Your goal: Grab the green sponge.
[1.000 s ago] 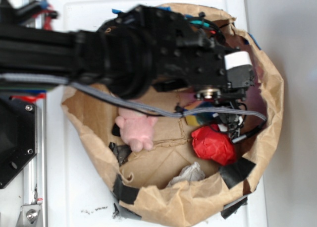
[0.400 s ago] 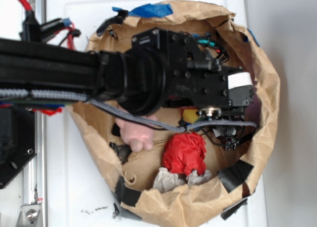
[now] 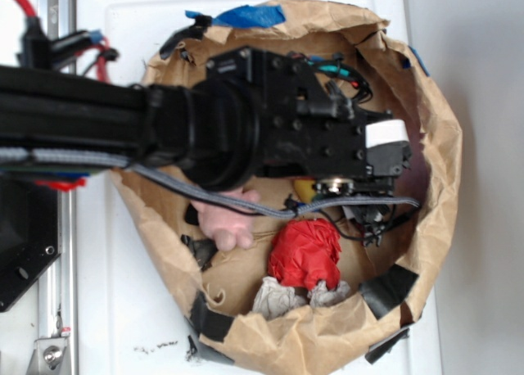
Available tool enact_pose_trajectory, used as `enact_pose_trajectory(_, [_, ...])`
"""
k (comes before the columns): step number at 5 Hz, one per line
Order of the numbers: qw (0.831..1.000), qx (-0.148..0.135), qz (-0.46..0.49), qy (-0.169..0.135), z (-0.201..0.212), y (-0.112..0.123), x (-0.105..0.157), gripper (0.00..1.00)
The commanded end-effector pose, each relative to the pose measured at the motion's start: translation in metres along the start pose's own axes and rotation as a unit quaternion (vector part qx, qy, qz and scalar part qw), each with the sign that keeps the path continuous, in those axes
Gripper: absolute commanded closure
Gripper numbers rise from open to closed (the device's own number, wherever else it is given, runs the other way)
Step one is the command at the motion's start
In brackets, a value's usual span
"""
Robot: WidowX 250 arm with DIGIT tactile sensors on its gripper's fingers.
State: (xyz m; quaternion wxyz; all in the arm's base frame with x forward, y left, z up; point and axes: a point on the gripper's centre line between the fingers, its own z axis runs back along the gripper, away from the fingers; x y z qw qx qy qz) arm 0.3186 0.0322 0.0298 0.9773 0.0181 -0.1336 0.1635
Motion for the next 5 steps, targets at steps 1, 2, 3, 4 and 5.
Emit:
enact_pose_trajectory(1, [0.996, -0.077, 0.031, -0.046, 0.104, 0.025, 0.019, 1.00])
enact_pose_trajectory(2, [0.995, -0.084, 0.035, -0.037, 0.137, 0.029, 0.016, 1.00])
enact_pose_trajectory(3, [0.998, -0.063, 0.006, 0.012, 0.148, 0.028, 0.007, 1.00])
enact_pose_trajectory(4, [0.999, -0.048, -0.019, 0.004, 0.147, 0.024, -0.001, 1.00])
enact_pose_trajectory(5, [0.999, -0.039, -0.020, 0.000, 0.143, 0.022, 0.004, 1.00])
